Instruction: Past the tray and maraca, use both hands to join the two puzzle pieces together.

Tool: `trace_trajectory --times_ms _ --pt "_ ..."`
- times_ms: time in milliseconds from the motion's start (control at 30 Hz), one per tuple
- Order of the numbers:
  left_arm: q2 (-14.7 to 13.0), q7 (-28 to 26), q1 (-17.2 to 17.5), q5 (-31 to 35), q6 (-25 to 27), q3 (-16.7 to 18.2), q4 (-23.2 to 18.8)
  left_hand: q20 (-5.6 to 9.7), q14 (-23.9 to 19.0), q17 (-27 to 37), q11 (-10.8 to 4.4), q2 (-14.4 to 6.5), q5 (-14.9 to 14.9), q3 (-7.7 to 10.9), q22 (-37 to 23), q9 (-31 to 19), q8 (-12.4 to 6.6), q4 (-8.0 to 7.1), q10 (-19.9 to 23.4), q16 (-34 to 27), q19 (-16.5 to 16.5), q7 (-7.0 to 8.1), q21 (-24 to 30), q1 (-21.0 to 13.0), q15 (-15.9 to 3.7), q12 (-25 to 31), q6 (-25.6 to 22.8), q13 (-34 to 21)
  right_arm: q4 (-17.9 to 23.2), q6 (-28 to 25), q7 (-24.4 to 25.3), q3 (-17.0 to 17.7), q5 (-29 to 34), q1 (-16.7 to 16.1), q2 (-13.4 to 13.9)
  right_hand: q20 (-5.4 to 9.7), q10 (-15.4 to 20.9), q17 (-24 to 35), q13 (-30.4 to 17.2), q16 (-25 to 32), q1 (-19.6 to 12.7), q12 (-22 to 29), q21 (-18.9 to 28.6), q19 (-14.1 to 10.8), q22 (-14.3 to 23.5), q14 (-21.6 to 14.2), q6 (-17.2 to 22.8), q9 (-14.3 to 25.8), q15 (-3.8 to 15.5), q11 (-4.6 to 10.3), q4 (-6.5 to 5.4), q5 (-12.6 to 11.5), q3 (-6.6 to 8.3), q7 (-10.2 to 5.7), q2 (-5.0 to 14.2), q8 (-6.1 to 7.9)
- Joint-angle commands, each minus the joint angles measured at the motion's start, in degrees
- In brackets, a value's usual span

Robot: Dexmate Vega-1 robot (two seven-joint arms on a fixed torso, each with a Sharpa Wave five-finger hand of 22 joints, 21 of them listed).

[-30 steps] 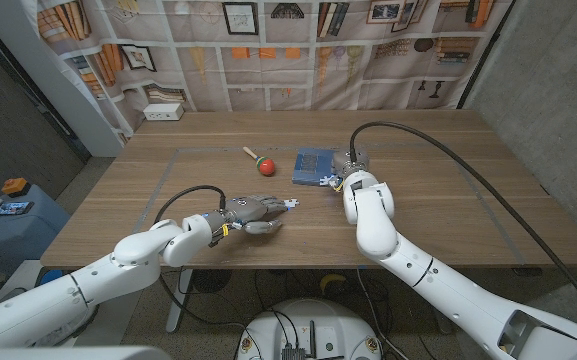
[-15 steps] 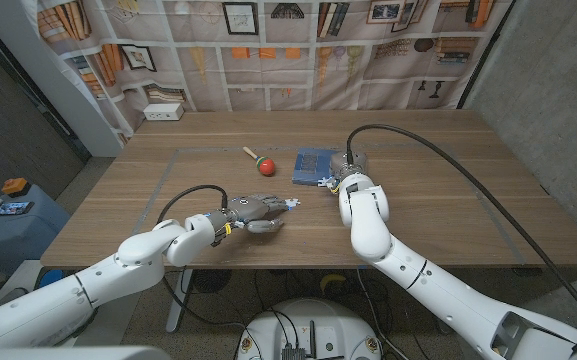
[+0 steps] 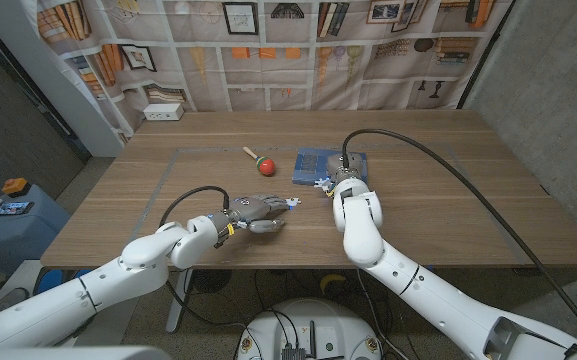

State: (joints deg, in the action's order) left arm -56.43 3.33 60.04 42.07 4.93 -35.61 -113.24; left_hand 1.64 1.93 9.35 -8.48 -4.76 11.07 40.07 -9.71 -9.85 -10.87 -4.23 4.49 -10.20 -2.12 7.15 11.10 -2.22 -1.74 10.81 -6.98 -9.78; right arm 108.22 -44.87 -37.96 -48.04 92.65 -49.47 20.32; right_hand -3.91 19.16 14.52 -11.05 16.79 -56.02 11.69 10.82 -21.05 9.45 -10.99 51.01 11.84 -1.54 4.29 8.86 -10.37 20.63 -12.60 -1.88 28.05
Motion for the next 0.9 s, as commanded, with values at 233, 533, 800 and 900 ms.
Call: trace_trajectory --times_ms 233,533,800,900 --pt "0.4 -0.5 1.3 0.2 2.8 -0.3 -1.8 5.09 -0.4 0.0 0.22 -4.4 0.0 0.53 -0.2 0.0 -0.03 0.51 0.5 0.2 0.3 -0.07 0.1 -0.8 -7.62 0.1 -0.6 0.0 -2.6 -2.0 1.0 -0.9 3.0 -1.3 -3.2 -0.46 0.5 0.1 -0.3 0.5 0.1 0.4 0.3 -0.5 0.4 -0.6 0.7 0.4 -0.24 -0.22 0.00 0.1 -0.20 -0.11 0.56 0.12" --pt "0.4 -1.0 1.7 0.3 3.4 -0.4 -2.0 5.06 -0.5 0.1 0.19 -4.5 0.0 0.71 -0.2 0.0 0.02 0.63 0.7 0.2 0.3 -0.17 0.1 -0.8 -7.54 0.1 -0.7 0.0 -4.5 -2.3 0.8 -1.2 3.0 -0.8 -4.3 -0.48 0.6 0.2 -0.3 0.5 0.1 0.4 0.3 -0.5 0.4 -0.6 0.8 0.4 -0.15 -0.15 0.01 0.2 -0.27 -0.11 0.61 0.07" --pt "0.4 -1.2 1.4 0.1 3.4 -0.6 -1.7 5.00 -0.5 0.1 0.17 -4.5 0.0 0.86 -0.2 0.0 0.06 0.71 0.8 0.2 0.3 -0.28 0.1 -0.8 -7.54 0.1 -0.8 0.0 -5.6 -2.5 1.0 -1.9 3.0 -0.3 -4.9 -0.46 0.6 0.2 -0.3 0.5 0.1 0.3 0.3 -0.5 0.4 -0.8 0.8 0.4 -0.23 -0.19 0.01 0.2 -0.31 -0.11 0.68 0.02" --pt "0.5 -1.2 1.3 0.1 3.4 -0.6 -1.7 4.97 -0.6 0.1 0.21 -4.5 0.0 0.91 -0.2 0.0 0.05 0.74 0.8 0.2 0.3 -0.27 0.1 -0.7 -7.56 0.0 -0.9 0.0 -5.9 -2.4 1.1 -2.2 2.8 -0.1 -4.9 -0.48 0.7 0.2 -0.3 0.5 0.1 0.3 0.3 -0.5 0.4 -0.7 0.8 0.4 -0.20 -0.20 0.02 0.2 -0.33 -0.11 0.72 0.00"
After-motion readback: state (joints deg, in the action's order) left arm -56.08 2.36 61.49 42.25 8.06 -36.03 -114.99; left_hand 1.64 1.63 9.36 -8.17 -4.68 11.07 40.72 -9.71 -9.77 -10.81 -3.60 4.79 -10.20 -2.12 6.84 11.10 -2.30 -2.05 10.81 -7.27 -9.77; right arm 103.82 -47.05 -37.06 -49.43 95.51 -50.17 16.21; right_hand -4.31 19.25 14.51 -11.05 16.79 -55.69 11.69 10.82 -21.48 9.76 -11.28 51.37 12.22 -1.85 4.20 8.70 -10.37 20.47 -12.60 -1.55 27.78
